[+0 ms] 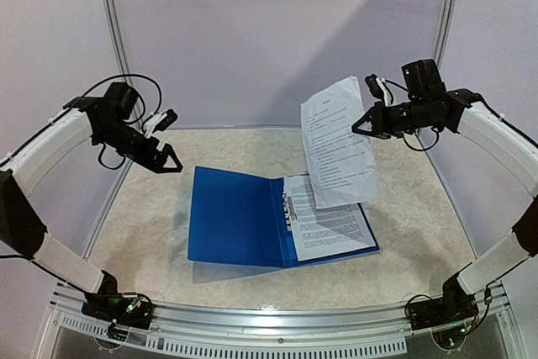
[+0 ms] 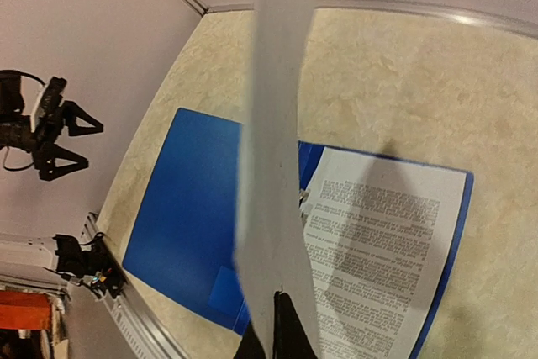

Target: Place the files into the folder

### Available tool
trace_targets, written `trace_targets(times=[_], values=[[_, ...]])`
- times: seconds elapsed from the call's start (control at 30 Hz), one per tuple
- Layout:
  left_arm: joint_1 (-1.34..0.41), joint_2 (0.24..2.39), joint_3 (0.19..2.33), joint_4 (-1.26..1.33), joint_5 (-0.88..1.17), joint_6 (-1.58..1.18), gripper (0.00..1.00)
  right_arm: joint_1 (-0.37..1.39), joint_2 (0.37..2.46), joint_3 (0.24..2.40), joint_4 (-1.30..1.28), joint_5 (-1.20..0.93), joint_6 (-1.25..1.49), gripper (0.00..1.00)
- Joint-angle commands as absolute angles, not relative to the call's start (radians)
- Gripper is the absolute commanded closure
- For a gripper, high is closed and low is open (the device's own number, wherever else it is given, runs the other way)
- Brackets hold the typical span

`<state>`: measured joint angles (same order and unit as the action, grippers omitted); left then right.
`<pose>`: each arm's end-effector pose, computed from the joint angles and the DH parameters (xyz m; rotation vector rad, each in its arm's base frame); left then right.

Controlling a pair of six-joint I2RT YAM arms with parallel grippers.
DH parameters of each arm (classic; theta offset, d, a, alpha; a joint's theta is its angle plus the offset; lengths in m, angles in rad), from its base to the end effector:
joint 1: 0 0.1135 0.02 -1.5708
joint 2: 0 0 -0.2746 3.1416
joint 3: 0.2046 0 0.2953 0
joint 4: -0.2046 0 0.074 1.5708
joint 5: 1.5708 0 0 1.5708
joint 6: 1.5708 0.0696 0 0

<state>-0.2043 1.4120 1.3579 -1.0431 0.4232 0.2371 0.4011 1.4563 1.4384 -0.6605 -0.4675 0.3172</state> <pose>0.3185 -0.0952 0.3066 0.7037 2.5181 -0.5505 0.3420 0.1791 0.3557 -0.3593 2.2940 0.9021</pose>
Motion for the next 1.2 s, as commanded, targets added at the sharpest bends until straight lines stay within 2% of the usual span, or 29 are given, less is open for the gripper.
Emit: trace_targets(times=[0.0, 0.2, 0.33, 0.77, 1.17], values=[[-0.190, 1.457, 1.264, -0.904, 0.538, 0.080, 0.01, 0.338, 1.487, 1.382, -0.734, -0.651, 0.387, 1.00], [-0.191, 1.534, 1.161, -0.801, 0.603, -0.022, 0.01, 0.269, 1.561, 1.331, -0.665, -0.808, 0.403, 1.00], [-0.191, 1.594, 1.129, -0.771, 0.610, -0.057, 0.04, 0.235, 1.663, 1.351, -0.700, -0.870, 0.370, 1.00], [-0.192, 1.662, 1.092, -0.726, 0.642, -0.078, 0.06, 0.161, 1.950, 1.417, -0.821, -0.929, 0.213, 1.00], [-0.192, 1.679, 1.046, -0.679, 0.663, -0.115, 0.19, 0.161, 2.034, 1.413, -0.771, -0.909, 0.221, 1.00]])
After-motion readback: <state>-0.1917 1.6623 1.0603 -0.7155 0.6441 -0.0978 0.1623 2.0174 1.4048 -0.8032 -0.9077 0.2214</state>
